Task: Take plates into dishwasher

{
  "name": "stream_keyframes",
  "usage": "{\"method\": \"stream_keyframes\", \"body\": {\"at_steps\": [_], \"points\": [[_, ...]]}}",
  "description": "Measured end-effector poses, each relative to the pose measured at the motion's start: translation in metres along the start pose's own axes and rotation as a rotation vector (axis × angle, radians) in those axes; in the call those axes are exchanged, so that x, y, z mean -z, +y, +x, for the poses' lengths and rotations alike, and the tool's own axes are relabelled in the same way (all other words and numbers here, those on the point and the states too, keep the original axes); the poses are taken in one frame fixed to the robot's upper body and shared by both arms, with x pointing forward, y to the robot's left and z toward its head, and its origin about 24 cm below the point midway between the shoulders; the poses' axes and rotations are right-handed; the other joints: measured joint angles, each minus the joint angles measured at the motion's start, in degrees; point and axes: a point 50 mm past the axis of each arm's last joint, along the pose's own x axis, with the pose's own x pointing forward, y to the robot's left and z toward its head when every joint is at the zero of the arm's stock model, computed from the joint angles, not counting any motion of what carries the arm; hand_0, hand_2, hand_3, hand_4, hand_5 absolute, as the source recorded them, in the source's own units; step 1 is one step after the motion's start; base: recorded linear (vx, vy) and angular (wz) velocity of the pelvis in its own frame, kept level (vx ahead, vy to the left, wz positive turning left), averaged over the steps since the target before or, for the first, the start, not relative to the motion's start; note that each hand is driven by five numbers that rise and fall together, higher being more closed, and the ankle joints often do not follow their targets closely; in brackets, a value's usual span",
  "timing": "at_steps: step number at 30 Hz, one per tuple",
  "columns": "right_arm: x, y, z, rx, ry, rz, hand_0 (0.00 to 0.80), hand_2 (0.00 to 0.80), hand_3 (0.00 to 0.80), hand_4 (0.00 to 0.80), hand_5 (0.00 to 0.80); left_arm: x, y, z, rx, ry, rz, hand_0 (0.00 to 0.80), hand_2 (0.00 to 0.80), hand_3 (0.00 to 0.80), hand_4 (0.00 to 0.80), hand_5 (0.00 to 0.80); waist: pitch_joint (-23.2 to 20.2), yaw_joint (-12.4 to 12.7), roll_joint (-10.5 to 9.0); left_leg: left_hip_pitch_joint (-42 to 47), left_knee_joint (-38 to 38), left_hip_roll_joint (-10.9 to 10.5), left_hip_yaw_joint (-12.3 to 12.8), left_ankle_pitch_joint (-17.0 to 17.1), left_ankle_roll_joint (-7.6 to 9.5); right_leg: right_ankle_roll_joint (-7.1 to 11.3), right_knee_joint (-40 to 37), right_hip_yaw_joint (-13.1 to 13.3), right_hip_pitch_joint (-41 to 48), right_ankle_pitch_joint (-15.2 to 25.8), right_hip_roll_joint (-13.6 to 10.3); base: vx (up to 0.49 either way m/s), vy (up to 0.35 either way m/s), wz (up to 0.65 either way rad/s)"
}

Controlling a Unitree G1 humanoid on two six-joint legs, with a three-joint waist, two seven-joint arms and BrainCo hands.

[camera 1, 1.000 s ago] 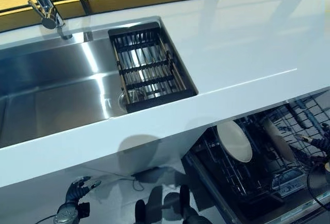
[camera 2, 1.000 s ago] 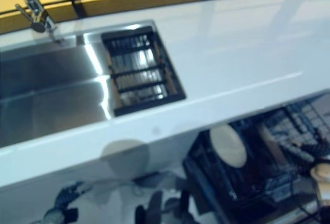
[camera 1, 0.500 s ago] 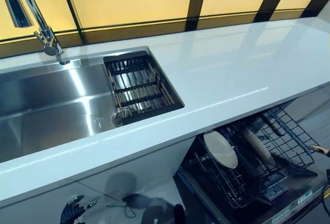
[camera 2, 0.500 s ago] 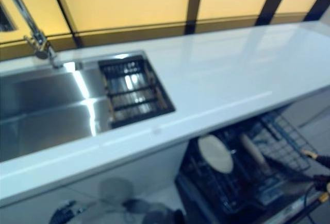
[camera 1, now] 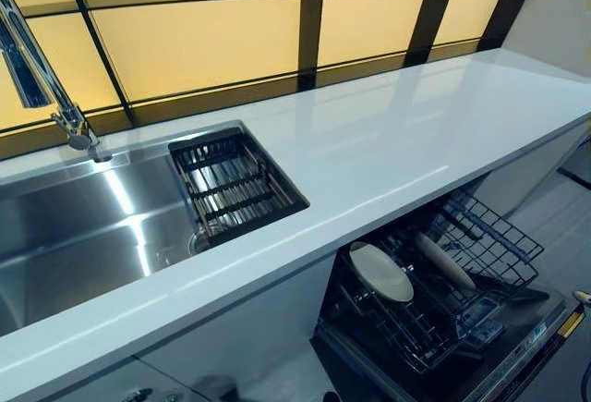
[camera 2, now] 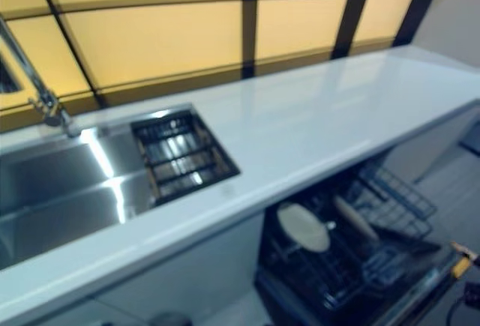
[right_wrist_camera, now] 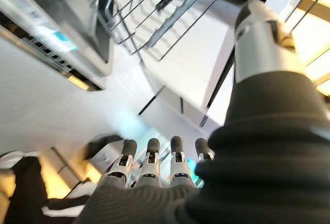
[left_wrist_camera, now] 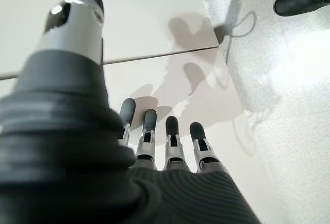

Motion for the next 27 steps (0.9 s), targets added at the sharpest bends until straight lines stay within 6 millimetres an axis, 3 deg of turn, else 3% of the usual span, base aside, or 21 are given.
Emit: {"method": "stream_keyframes", "body": {"at_steps": [8,13,17,22,23,25,26,27], "points": [[0.033,-0.021,-0.002,0.092,0.14,0.082,0.0,0.0,0.0,0.0,0.0,0.007,0.002,-0.002,-0.005,0.024,0.007,0.0,0.0,0.0,0.0,0.0,-0.8,-0.35,-0.11,0.94,-0.2,-0.4,1.3,-0.12,0.14,0.18,0.01,0.22,-0.05,0.08,-0.19,0.0,0.012,-0.08],[0.068,-0.027,-0.012,0.138,0.252,0.123,0.0,0.0,0.0,0.0,0.0,0.008,0.002,-0.003,-0.002,0.027,0.018,0.0,0.0,0.0,0.0,0.0,-1.32,-0.71,-0.7,1.06,-0.2,-0.77,2.07,-0.29,0.33,0.32,-0.08,0.38,-0.34,-0.02,-0.48,-0.025,0.019,-0.08],[0.075,-0.031,-0.014,0.175,0.266,0.128,0.0,0.0,0.0,0.0,0.0,0.005,-0.006,-0.002,0.036,0.013,0.044,0.0,0.0,0.0,0.0,0.0,-1.48,-1.89,-0.96,0.93,-0.25,-1.15,2.65,-0.35,0.73,1.28,-0.25,0.44,-0.81,-0.73,-0.96,-0.006,0.073,-0.11],[0.081,-0.037,-0.016,0.199,0.287,0.122,0.0,0.0,0.0,0.0,0.0,0.012,-0.015,-0.005,0.083,0.03,0.078,0.0,0.0,0.0,0.0,0.0,-2.39,-2.66,-1.85,1.31,-0.26,-1.35,6.31,-0.73,0.83,2.2,0.11,-0.15,-2.31,-1.41,-1.53,-0.007,0.052,-0.34],[0.081,-0.037,-0.016,0.199,0.288,0.124,0.0,0.0,0.0,0.0,0.0,0.013,-0.014,-0.005,0.081,0.033,0.079,0.0,0.0,0.0,0.0,0.0,-2.39,-2.94,-2.23,1.43,-0.17,-1.45,6.82,-0.72,0.81,2.25,0.49,-0.65,-2.5,-1.45,-1.68,-0.189,-0.004,-0.36],[0.085,-0.041,-0.016,0.194,0.311,0.12,0.0,0.0,0.0,0.0,0.0,0.014,-0.013,-0.006,0.079,0.04,0.082,0.0,0.0,0.0,0.0,0.0,-2.02,-2.32,-2.9,1.48,0.53,-0.87,9.39,-0.72,0.95,3.93,0.69,-5.86,-3.13,-3.47,-3.12,-0.244,-0.04,-0.49],[0.09,-0.042,-0.016,0.188,0.338,0.126,0.0,0.0,0.0,0.0,0.0,0.011,-0.013,-0.004,0.077,0.033,0.077,0.0,0.0,0.0,0.0,0.0,-1.73,-0.79,-1.34,0.33,0.56,1.7,11.79,-0.89,0.97,4.29,6.13,-10.11,-5.14,-5.13,-2.83,-0.195,-0.046,-0.55],[0.095,-0.042,-0.017,0.184,0.359,0.125,0.0,0.0,0.0,0.0,0.0,0.009,-0.014,-0.003,0.075,0.027,0.075,0.0,0.0,0.0,0.0,0.0,-1.59,-0.27,-0.52,-0.3,0.84,3.33,13.3,-0.82,0.84,3.94,12.06,-11.91,-7.11,-5.35,-2.66,-0.244,-0.086,-0.47]]}}
